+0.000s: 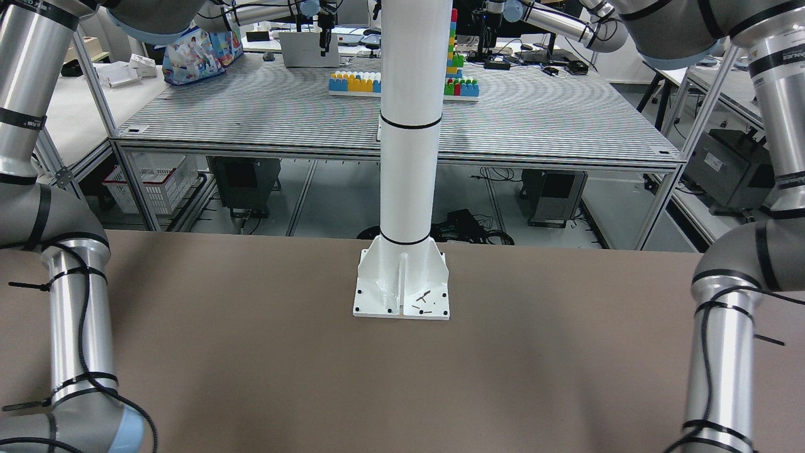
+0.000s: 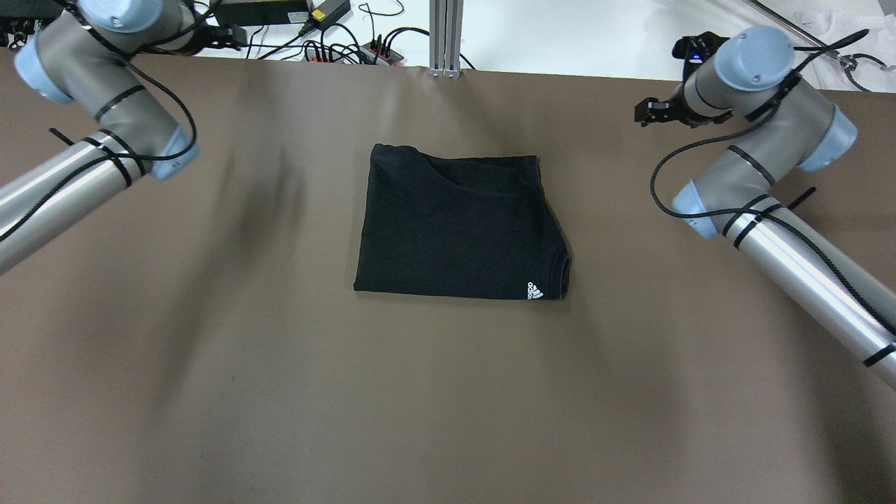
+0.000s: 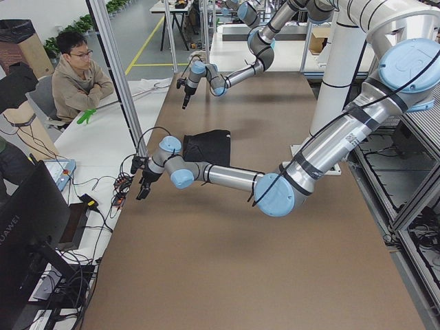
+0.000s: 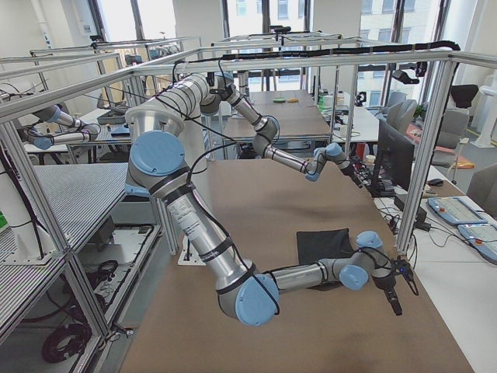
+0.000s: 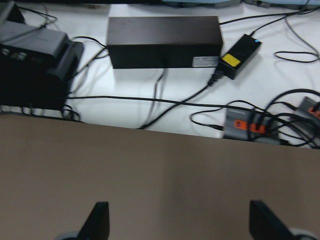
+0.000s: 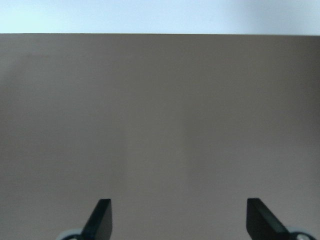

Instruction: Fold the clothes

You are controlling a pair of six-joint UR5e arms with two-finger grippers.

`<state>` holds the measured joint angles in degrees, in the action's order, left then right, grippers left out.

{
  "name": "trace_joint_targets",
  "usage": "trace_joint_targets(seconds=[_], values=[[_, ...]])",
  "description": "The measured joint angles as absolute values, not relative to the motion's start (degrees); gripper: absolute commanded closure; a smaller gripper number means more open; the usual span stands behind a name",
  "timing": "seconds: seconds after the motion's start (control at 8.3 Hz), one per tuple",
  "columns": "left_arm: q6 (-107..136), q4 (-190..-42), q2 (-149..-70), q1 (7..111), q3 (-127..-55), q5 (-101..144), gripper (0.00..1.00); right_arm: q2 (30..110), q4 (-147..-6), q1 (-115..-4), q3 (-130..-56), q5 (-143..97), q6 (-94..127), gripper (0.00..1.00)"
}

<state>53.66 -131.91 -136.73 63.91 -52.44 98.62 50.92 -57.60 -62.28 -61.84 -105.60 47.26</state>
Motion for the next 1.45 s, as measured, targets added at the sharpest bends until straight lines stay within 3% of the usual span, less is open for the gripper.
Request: trace_joint_targets(seconds=[0.72, 1.45], values=[[13.2, -135.8, -115.0, 81.7, -62.3, 105.5, 0.0, 65.3, -52.2, -82.1, -62.0, -107.7, 3.5, 0.05], [-4.6, -136.2, -108.9, 97.3, -63.0, 119.8, 0.0, 73.4, -52.7, -102.5, -67.5, -118.6, -15.8, 0.05]])
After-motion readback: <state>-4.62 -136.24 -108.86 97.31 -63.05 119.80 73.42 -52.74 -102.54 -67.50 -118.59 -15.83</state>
